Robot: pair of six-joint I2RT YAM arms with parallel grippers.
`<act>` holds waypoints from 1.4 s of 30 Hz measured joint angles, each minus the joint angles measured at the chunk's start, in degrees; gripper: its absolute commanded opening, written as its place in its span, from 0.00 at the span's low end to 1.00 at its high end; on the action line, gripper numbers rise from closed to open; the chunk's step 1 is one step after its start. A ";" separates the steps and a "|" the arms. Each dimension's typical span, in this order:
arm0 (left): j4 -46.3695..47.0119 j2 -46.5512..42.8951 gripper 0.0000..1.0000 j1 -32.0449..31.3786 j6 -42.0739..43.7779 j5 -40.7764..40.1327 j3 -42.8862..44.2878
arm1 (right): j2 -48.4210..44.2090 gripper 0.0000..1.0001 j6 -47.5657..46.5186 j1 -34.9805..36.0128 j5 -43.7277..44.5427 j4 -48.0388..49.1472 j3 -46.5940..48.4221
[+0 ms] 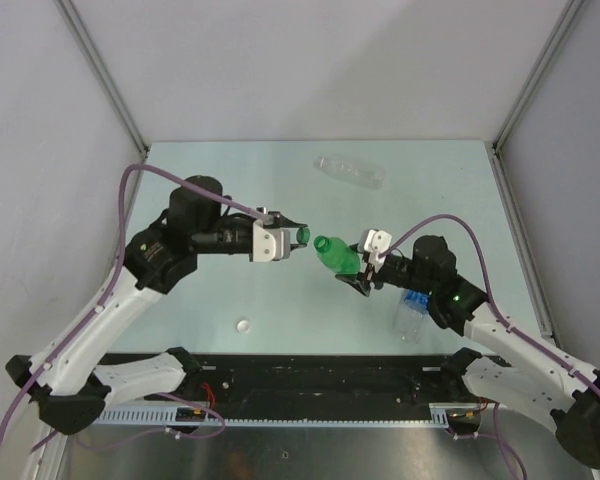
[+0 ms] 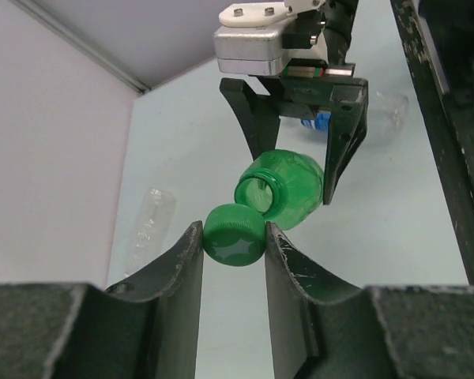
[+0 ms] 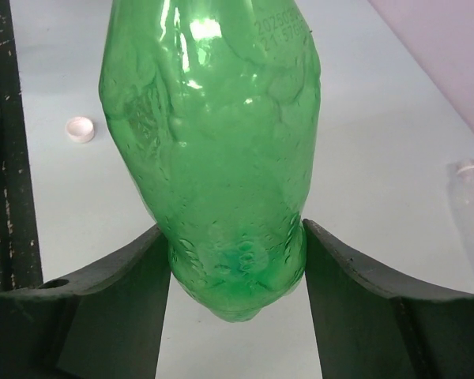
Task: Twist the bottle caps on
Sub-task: Screw the bottle cap onto the plastic bottle.
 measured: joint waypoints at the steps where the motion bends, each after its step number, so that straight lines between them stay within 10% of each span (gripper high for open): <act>1: -3.04 1.27 0.25 0.02 2.40 0.39 1.77 | -0.20 0.00 -0.09 0.74 0.50 -0.07 -0.44; 15: -29.59 12.94 0.20 -2.43 15.63 -5.75 14.88 | 4.85 0.00 -2.03 3.34 8.37 0.11 -2.16; 42: -31.93 20.15 0.18 -5.57 13.22 -12.98 18.80 | 7.02 0.00 -3.87 3.72 4.22 2.32 -2.36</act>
